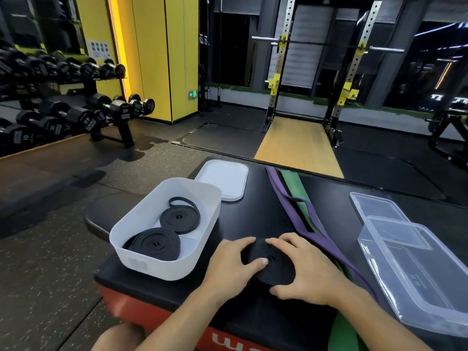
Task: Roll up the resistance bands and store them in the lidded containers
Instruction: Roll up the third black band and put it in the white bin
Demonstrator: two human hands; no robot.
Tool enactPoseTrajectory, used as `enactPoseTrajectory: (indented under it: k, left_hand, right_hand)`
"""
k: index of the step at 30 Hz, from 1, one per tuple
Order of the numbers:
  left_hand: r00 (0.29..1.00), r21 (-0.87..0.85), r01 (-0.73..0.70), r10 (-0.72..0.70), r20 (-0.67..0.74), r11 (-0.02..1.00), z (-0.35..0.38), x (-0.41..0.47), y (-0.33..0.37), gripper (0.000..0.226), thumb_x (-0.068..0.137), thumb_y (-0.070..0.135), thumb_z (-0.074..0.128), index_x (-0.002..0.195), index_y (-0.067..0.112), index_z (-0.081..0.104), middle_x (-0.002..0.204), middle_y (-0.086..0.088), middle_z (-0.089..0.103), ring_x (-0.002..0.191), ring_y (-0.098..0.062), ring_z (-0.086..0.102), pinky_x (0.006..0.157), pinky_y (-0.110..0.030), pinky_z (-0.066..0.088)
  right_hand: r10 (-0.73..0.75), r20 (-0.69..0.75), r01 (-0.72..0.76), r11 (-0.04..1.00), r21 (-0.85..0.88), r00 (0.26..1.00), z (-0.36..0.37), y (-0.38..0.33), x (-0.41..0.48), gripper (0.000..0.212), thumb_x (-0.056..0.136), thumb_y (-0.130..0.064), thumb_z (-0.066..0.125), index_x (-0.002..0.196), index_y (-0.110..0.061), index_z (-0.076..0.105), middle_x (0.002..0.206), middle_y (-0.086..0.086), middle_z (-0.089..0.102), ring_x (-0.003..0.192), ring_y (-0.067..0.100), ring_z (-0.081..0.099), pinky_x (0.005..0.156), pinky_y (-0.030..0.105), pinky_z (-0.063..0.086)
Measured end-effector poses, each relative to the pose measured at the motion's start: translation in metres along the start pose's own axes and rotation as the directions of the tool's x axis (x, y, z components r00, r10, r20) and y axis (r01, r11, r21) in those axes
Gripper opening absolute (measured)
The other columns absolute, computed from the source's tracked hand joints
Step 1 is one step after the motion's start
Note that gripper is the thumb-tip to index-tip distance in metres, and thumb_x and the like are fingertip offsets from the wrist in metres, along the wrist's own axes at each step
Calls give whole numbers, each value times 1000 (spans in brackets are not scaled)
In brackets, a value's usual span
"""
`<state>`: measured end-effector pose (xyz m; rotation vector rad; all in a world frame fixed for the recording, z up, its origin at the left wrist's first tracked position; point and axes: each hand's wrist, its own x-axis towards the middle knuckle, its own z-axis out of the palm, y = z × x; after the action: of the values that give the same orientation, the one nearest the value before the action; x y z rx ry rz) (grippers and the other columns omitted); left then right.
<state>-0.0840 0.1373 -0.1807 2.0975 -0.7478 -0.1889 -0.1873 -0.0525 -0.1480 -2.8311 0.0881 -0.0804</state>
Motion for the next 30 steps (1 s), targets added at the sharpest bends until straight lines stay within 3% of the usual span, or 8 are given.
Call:
enactPoseTrajectory:
  k: [4, 10, 14, 17, 20, 25, 28, 30]
  left_hand:
    - [999, -114, -14, 9, -40, 993, -13, 5, 8, 63, 82, 52, 79, 141, 35, 62, 116, 18, 64, 115, -6, 62, 105, -32, 51]
    - [992, 133, -87, 98, -79, 987, -63, 26, 32, 37, 82, 51, 64, 112, 30, 68, 101, 8, 73, 103, -22, 61, 87, -43, 56]
    - [994, 87, -12, 21, -104, 996, -106, 37, 26, 39, 86, 34, 67, 124, 22, 69, 115, 0, 73, 117, -22, 57, 98, -45, 53]
    - [989, 34, 71, -66, -130, 997, -133, 49, 10, 47, 88, 34, 64, 134, 22, 64, 125, 1, 69, 122, -22, 57, 105, -43, 51]
    - [985, -47, 143, -146, -87, 989, -152, 66, -10, 31, 94, 22, 61, 124, 17, 68, 117, -1, 71, 112, -20, 64, 101, -38, 52]
    - [978, -45, 185, -188, -86, 982, -171, 91, -40, 19, 89, 13, 56, 95, -2, 67, 85, -8, 66, 77, -16, 55, 75, -34, 50]
    - [978, -7, 193, -193, -82, 981, -172, 106, -55, 30, 78, 27, 53, 91, 6, 69, 92, -9, 72, 79, -16, 57, 85, -43, 54]
    - [984, 62, 174, -170, -57, 983, -169, 119, -67, 35, 70, 30, 48, 86, 7, 68, 84, -1, 66, 77, -12, 53, 88, -49, 56]
  right_hand:
    - [-55, -128, 46, 996, -72, 990, -5, -8, 6, 101, 59, -72, 71, 150, -47, 36, 137, -29, 33, 124, -1, 42, 108, 32, 40]
    - [-68, -262, 61, 998, -34, 963, -18, -38, 35, 98, 61, -72, 71, 149, -41, 40, 135, -25, 39, 119, 5, 47, 108, 37, 40]
    - [-42, -313, 40, 999, -13, 949, -16, -78, 68, 93, 63, -79, 63, 146, -44, 40, 131, -20, 45, 121, 11, 48, 111, 37, 34]
    - [-18, -302, 18, 1000, -3, 953, -15, -115, 96, 79, 65, -79, 59, 135, -46, 46, 120, -17, 51, 114, 9, 48, 111, 36, 31]
    - [16, -281, -23, 999, -23, 960, -6, -143, 124, 67, 63, -82, 54, 118, -43, 52, 103, -16, 54, 107, 11, 51, 108, 38, 32]
    - [56, -266, -90, 989, -117, 962, 12, -168, 160, 70, 62, -85, 47, 110, -36, 55, 102, -8, 60, 106, 17, 53, 108, 44, 28]
    - [88, -238, -131, 977, -170, 967, 16, -179, 174, 75, 62, -87, 44, 113, -33, 56, 106, -5, 63, 112, 21, 54, 117, 50, 17]
    - [127, -213, -171, 964, -203, 969, 19, -184, 181, 78, 63, -87, 44, 117, -32, 56, 105, -4, 65, 115, 24, 53, 120, 53, 9]
